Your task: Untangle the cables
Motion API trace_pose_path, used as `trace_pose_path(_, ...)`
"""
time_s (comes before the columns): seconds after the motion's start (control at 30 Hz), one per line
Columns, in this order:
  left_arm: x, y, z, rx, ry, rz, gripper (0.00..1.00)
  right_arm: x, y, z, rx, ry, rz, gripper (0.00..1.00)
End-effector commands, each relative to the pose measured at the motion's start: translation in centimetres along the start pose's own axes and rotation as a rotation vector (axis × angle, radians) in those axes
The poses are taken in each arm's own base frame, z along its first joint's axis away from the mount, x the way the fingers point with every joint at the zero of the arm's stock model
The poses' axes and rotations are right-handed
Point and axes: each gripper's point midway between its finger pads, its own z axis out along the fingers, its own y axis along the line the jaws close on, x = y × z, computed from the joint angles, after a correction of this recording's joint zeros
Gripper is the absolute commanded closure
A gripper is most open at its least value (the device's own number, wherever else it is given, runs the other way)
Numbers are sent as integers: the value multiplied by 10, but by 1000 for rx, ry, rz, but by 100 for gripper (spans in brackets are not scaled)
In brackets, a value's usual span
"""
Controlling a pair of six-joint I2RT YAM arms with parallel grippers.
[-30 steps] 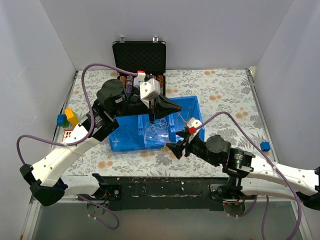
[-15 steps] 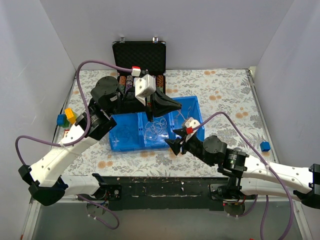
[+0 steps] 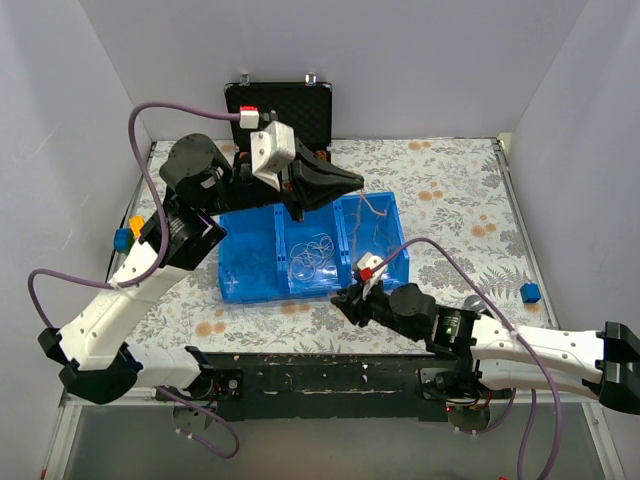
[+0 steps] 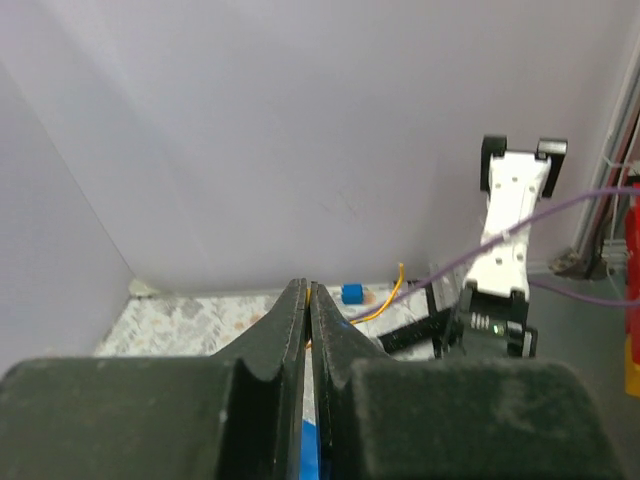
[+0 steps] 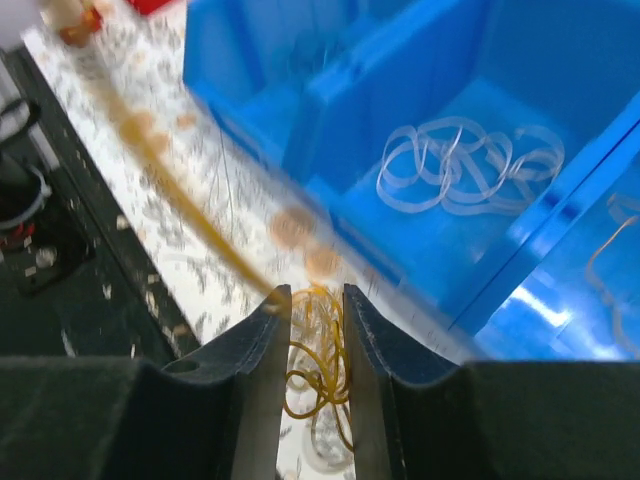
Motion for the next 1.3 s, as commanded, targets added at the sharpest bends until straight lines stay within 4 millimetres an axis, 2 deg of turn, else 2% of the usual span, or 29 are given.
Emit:
trace_pose_path(0.0, -56, 13, 0, -59, -110, 132, 100, 41, 10, -1, -57, 68, 108, 66)
trace_pose_path(0.23, -112, 27, 5, -109, -229, 239, 100, 83, 5, -8, -48, 163, 118, 67)
trace_pose_path(0.4, -154, 41, -1, -203, -348, 350, 100, 106, 2, -13, -42, 214, 126, 64)
trace_pose_path(0.5, -189, 53, -12, -314, -462, 448, 100, 111, -1, -14, -27, 222, 124, 63)
trace_pose_path(0.63, -231, 75, -41, -532, -626, 567, 100, 116, -2, -14, -21, 242, 122, 63)
trace_pose_path(0.77, -252, 87, -64, -697, -714, 691, 100, 121, -4, -14, -14, 262, 114, 63)
trace_pose_path(0.87, -271, 88, -83, -802, -797, 789, 100, 127, -5, -15, -10, 285, 102, 62)
trace_pose_path(0.93, -286, 85, -93, -847, -839, 855, 100, 129, -6, -15, -7, 292, 97, 59)
trace_pose_path(1.13, -311, 69, -107, -903, -888, 1063, 100, 136, -8, -16, 5, 323, 83, 48)
trace_pose_path(1.27, -327, 61, -122, -977, -928, 1157, 100, 141, -9, -15, 11, 351, 76, 47)
